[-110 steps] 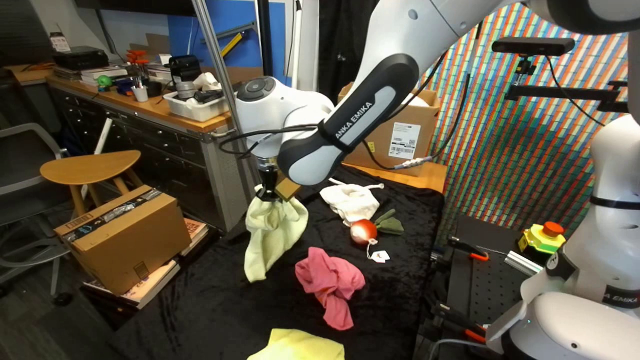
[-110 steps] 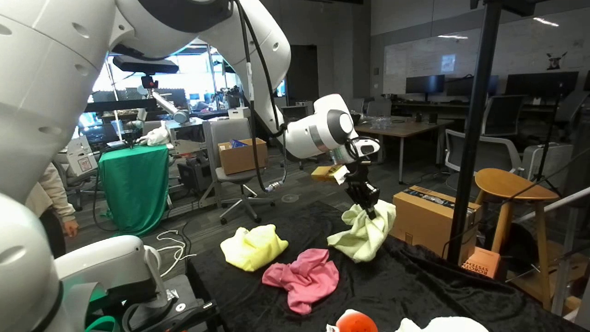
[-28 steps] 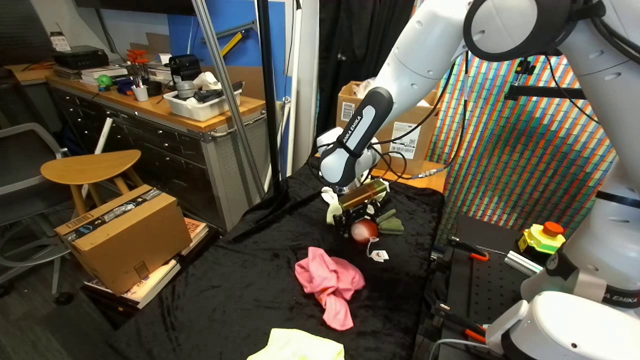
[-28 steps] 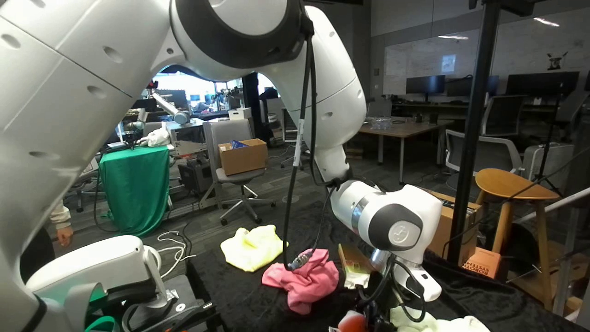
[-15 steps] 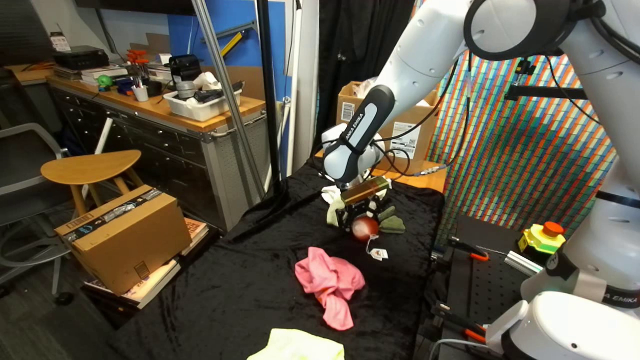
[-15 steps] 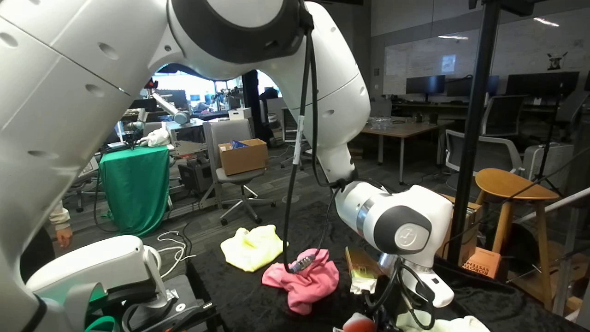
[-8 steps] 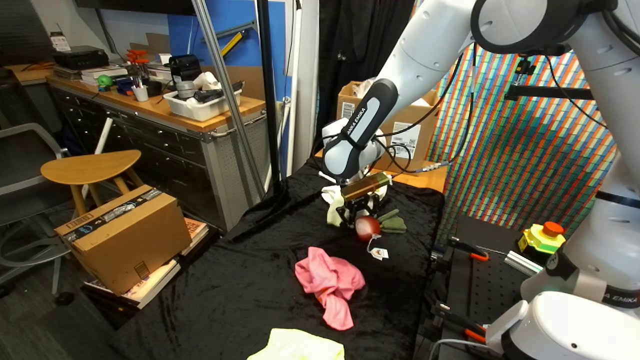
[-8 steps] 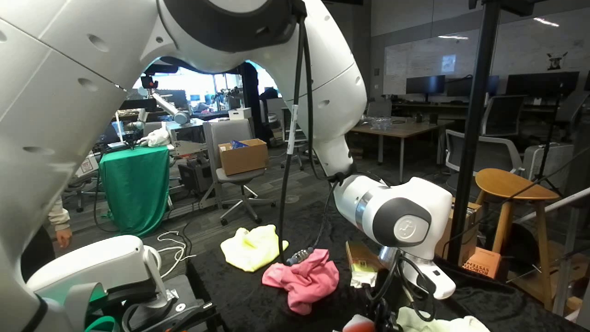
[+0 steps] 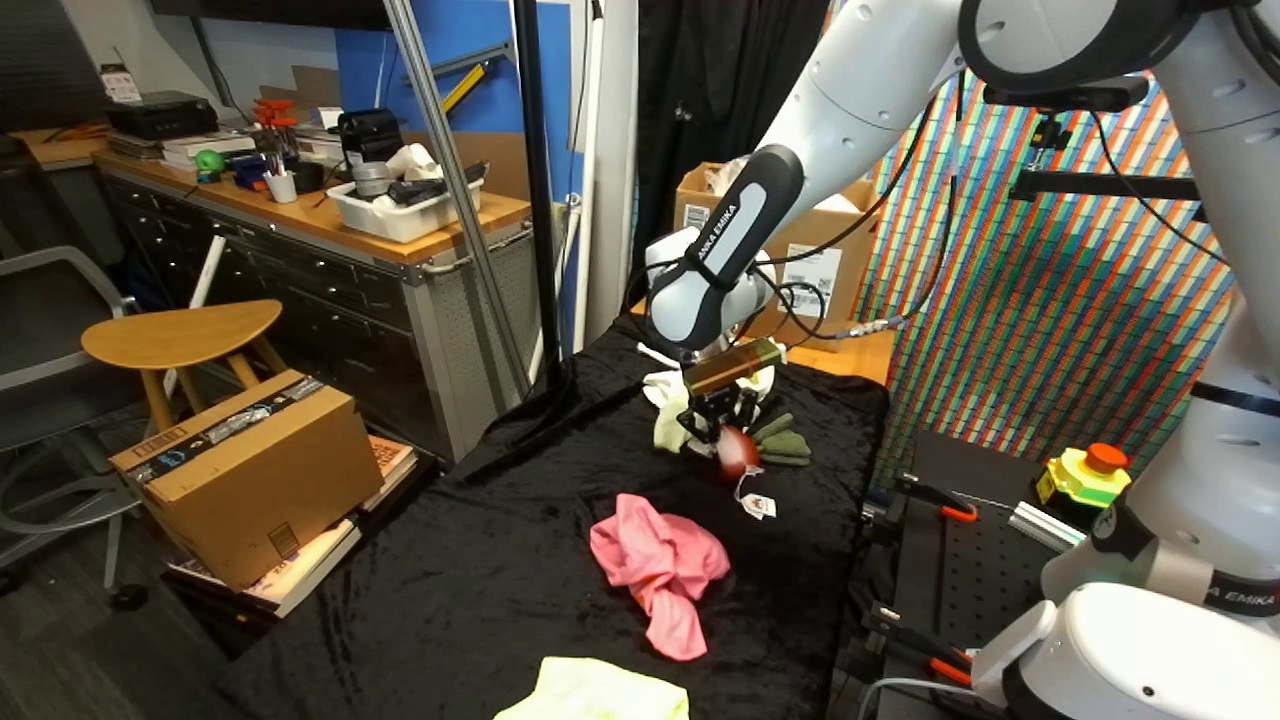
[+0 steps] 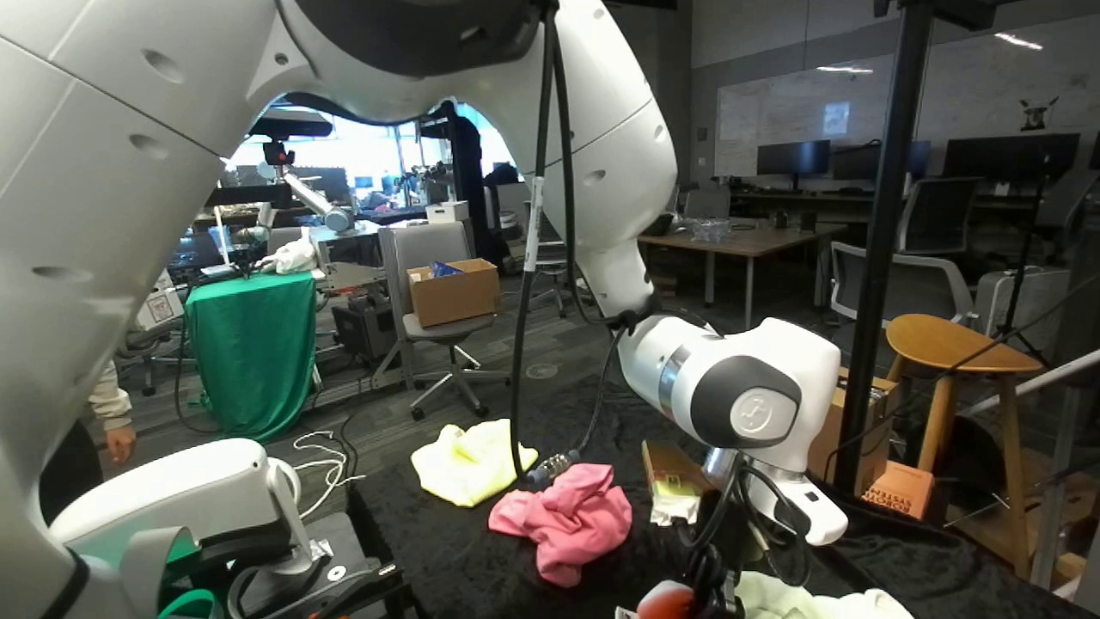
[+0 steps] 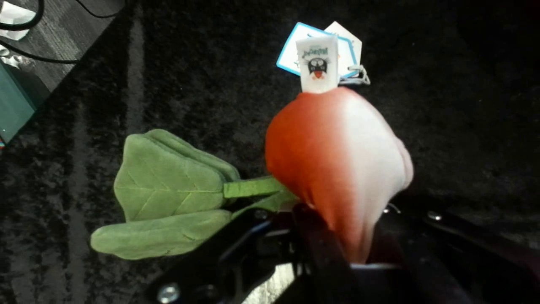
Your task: Pick up the clothes and fruit plush toy and put them in one place
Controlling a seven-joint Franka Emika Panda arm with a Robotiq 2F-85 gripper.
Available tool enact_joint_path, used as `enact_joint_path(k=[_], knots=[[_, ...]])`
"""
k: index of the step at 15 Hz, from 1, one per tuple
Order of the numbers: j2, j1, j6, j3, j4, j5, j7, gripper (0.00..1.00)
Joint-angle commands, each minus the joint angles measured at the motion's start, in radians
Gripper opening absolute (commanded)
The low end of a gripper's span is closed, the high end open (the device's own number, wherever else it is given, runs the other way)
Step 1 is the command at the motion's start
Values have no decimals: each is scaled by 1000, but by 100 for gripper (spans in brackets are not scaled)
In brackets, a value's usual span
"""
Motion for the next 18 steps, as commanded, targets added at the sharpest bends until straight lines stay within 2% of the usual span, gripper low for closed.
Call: enact_joint_path(k=[1,11,18], knots=[[-56,2,28,-4,-42,7,-5,8],[-159,-2,74,-3,14,4,9,9],[-109,12,95,19,156,24,61,11]])
